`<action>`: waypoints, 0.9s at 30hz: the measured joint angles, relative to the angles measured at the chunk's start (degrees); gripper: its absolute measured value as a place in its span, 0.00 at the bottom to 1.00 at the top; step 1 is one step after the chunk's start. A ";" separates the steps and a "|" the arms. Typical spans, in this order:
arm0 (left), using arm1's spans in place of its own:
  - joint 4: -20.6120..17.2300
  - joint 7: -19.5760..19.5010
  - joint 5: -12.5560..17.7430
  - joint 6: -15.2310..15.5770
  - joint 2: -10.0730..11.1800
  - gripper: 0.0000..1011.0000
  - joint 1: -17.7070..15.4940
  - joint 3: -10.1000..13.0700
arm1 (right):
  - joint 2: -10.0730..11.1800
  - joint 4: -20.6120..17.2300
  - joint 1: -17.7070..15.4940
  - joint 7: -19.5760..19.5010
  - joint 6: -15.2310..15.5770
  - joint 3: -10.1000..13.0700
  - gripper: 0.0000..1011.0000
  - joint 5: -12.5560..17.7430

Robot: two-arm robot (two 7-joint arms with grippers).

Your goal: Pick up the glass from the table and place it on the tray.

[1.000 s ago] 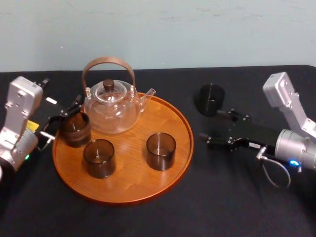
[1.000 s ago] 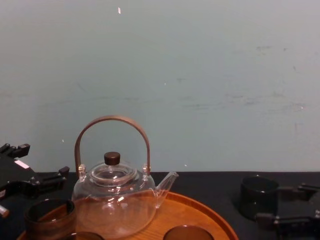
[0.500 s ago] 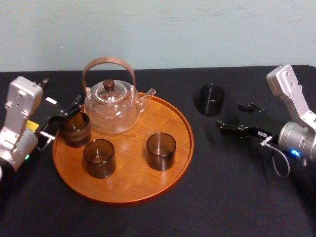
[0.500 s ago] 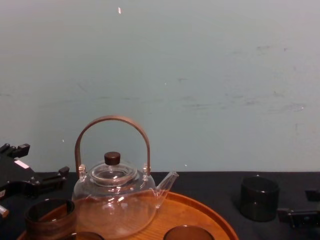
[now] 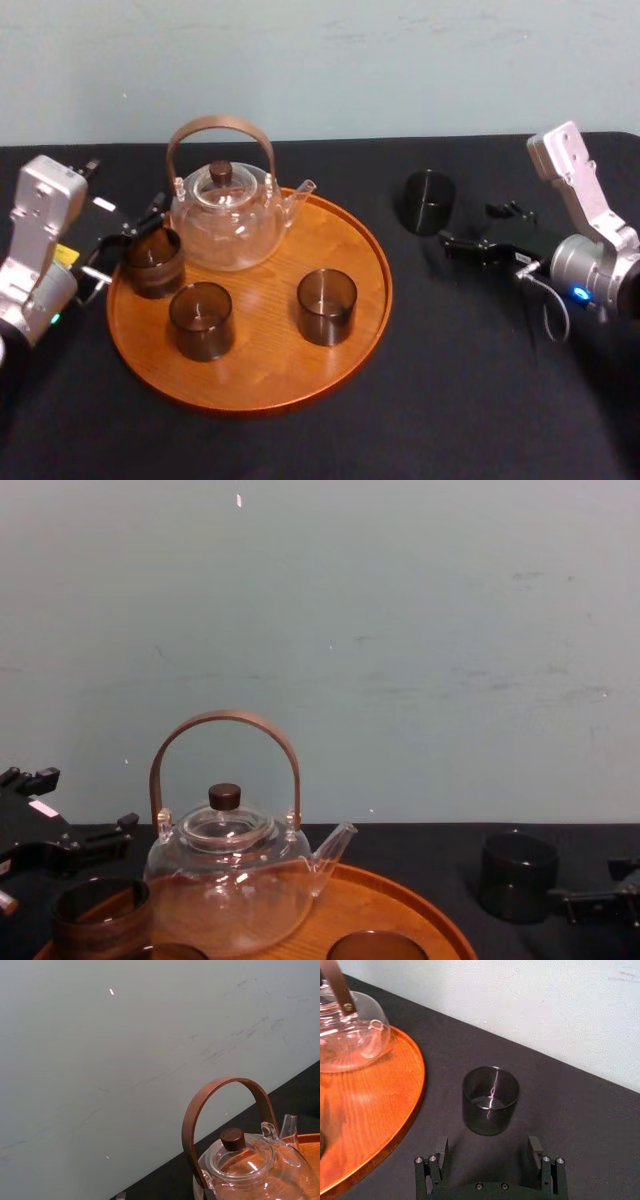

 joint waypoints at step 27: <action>0.00 0.00 0.00 0.00 0.00 0.99 0.00 0.00 | -7.64 13.59 8.72 1.70 -2.72 -1.26 0.99 -6.31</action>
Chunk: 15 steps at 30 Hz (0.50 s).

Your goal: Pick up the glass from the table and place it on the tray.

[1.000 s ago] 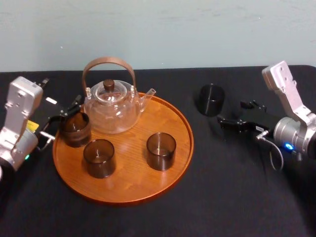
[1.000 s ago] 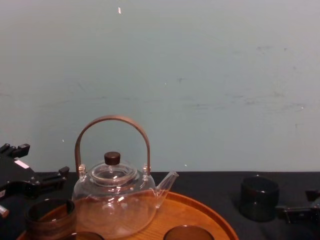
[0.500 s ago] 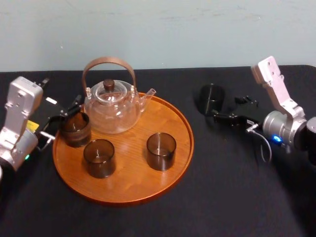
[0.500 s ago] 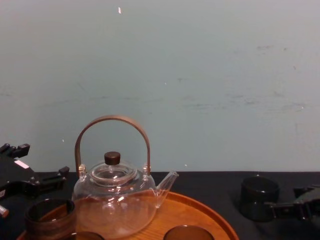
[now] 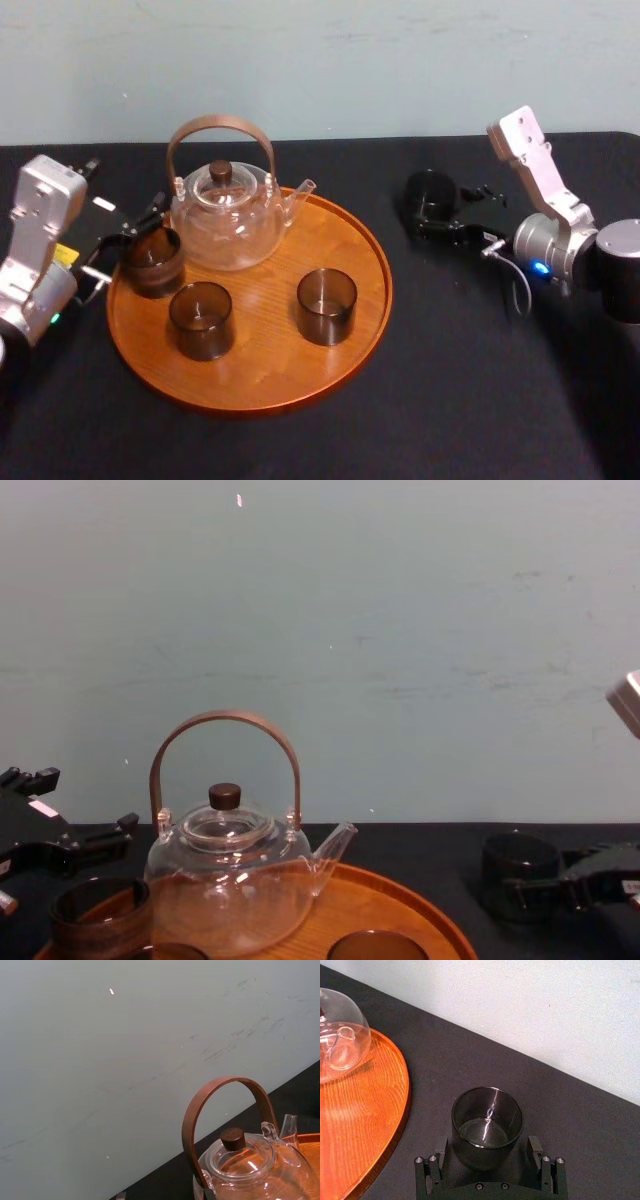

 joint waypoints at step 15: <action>0.00 0.00 0.00 0.00 0.00 0.99 0.00 0.00 | -3.07 5.30 3.09 1.29 -1.55 0.04 0.99 -2.88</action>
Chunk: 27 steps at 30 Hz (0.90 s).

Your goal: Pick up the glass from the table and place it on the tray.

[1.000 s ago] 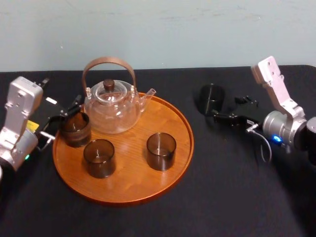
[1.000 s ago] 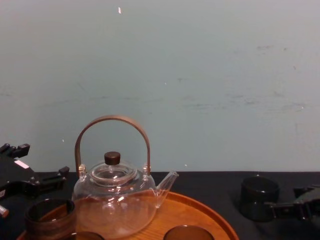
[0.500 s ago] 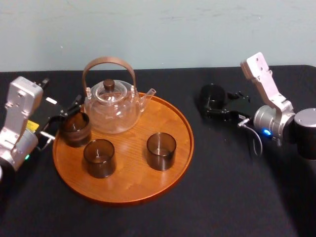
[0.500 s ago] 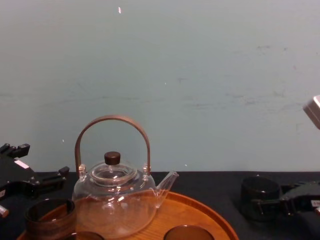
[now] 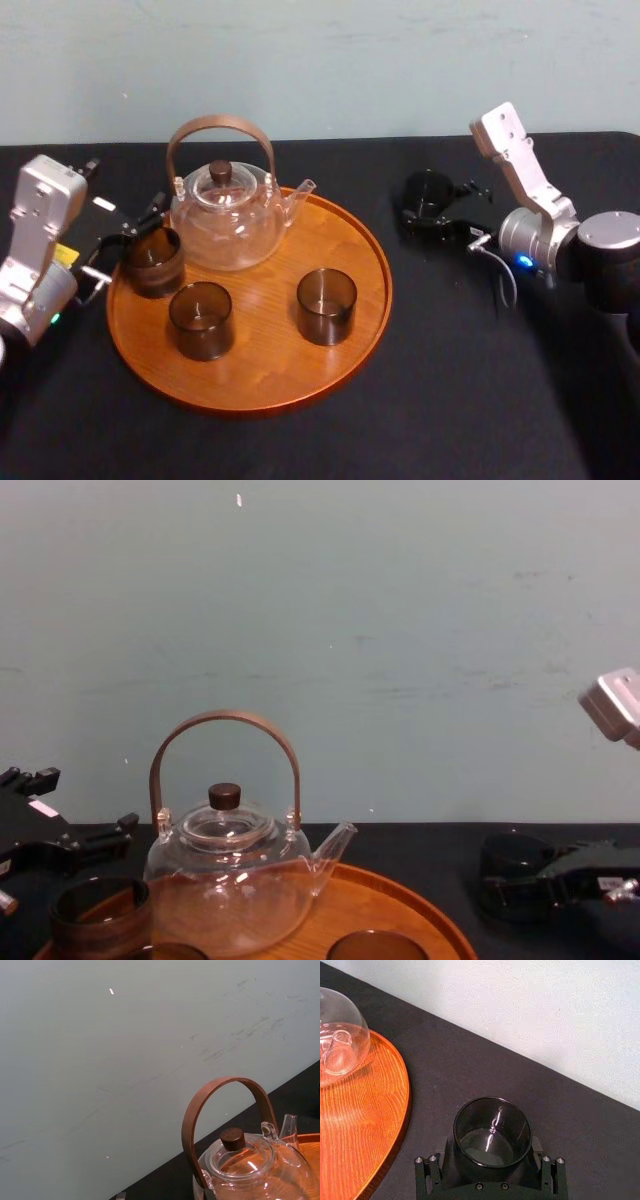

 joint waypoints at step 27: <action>0.00 0.00 0.00 0.00 0.00 0.99 0.00 0.00 | -0.52 0.49 0.34 0.13 -0.23 0.12 0.89 -0.74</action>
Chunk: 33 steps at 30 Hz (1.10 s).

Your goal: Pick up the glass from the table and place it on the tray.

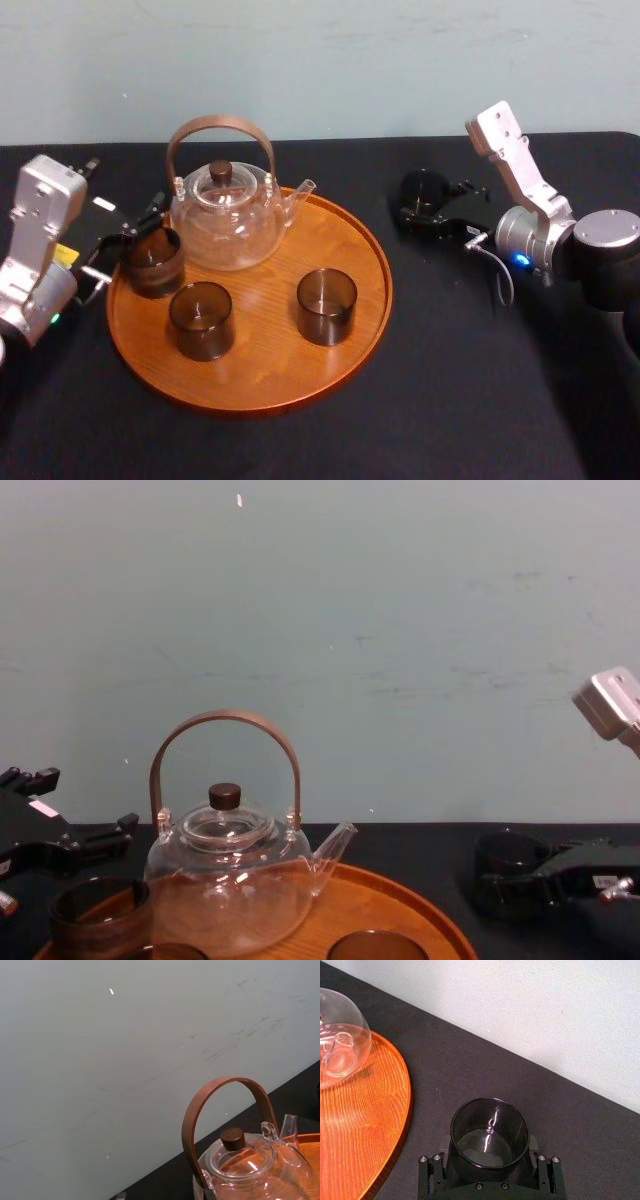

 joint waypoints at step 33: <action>0.00 0.00 0.00 0.00 0.00 0.99 0.00 0.00 | 4.51 -13.74 -7.62 2.62 1.73 3.80 0.89 2.67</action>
